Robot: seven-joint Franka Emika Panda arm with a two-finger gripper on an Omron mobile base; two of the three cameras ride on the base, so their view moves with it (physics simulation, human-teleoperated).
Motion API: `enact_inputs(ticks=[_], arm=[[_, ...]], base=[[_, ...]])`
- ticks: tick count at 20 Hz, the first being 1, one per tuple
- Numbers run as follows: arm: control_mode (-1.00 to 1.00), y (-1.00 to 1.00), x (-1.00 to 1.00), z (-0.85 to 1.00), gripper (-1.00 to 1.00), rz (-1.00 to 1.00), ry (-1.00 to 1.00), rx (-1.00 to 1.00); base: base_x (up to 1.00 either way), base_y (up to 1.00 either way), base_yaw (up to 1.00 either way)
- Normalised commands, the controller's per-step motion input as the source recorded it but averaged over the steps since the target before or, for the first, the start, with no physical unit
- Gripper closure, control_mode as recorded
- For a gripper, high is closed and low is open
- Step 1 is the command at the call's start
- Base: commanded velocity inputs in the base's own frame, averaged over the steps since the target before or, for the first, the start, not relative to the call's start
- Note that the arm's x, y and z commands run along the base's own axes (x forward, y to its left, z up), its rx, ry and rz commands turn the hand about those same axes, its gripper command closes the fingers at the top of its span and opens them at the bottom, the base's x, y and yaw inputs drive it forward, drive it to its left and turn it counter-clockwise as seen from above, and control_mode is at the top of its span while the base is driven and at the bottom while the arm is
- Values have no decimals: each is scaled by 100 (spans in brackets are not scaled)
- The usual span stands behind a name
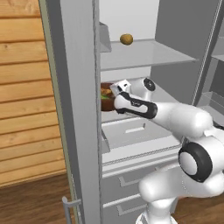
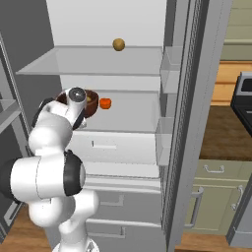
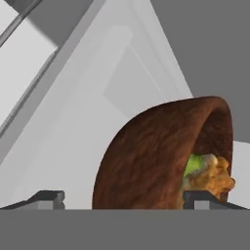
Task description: Pick the chicken drumstick and broccoli from their plates and place them in the bowl. Then put the bowl in the fridge.
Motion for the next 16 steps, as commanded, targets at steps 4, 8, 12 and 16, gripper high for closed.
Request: enact_inputs(ticks=[4, 8, 12, 16], arm=[[-100, 0, -71, 18, -100, 2, -11, 0], [-100, 0, -65, 72, -100, 0, -8, 0], [-100, -13, -91, 77, -100, -1, -5, 0], [-100, -33, -100, 18, -100, -7, 2, 0]], base=[[0, 0, 0], [0, 0, 0], [0, 0, 0], [0, 0, 0]])
